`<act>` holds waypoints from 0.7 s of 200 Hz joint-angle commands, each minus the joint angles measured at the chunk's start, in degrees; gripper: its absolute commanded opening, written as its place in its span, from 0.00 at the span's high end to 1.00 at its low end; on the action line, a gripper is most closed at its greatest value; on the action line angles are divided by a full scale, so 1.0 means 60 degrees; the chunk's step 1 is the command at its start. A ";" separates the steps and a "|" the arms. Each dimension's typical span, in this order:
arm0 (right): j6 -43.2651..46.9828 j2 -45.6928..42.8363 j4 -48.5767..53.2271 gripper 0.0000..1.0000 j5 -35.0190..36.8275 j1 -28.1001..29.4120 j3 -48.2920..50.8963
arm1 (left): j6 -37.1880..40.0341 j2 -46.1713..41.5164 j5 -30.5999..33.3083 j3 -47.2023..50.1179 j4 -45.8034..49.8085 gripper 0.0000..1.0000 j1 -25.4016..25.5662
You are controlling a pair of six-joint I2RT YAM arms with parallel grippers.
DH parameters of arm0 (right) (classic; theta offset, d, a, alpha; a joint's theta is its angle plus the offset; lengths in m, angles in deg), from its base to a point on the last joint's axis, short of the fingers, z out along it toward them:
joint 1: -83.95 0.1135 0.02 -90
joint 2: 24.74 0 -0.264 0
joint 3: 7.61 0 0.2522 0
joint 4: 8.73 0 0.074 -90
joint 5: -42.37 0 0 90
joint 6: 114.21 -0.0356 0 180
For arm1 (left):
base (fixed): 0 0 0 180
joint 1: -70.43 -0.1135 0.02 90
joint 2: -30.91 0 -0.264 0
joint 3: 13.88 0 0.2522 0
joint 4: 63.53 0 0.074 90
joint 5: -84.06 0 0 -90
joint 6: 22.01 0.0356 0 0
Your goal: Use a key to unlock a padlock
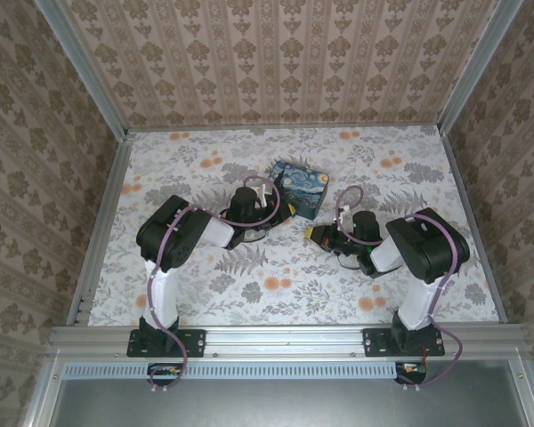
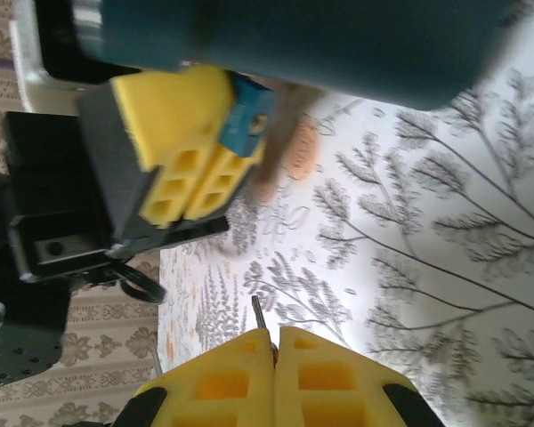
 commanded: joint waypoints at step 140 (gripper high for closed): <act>-0.1058 0.0396 -0.1041 1.00 0.1507 0.0296 -0.0506 | -0.0711 -0.0195 -0.0834 0.0070 0.0588 1.00 0.0045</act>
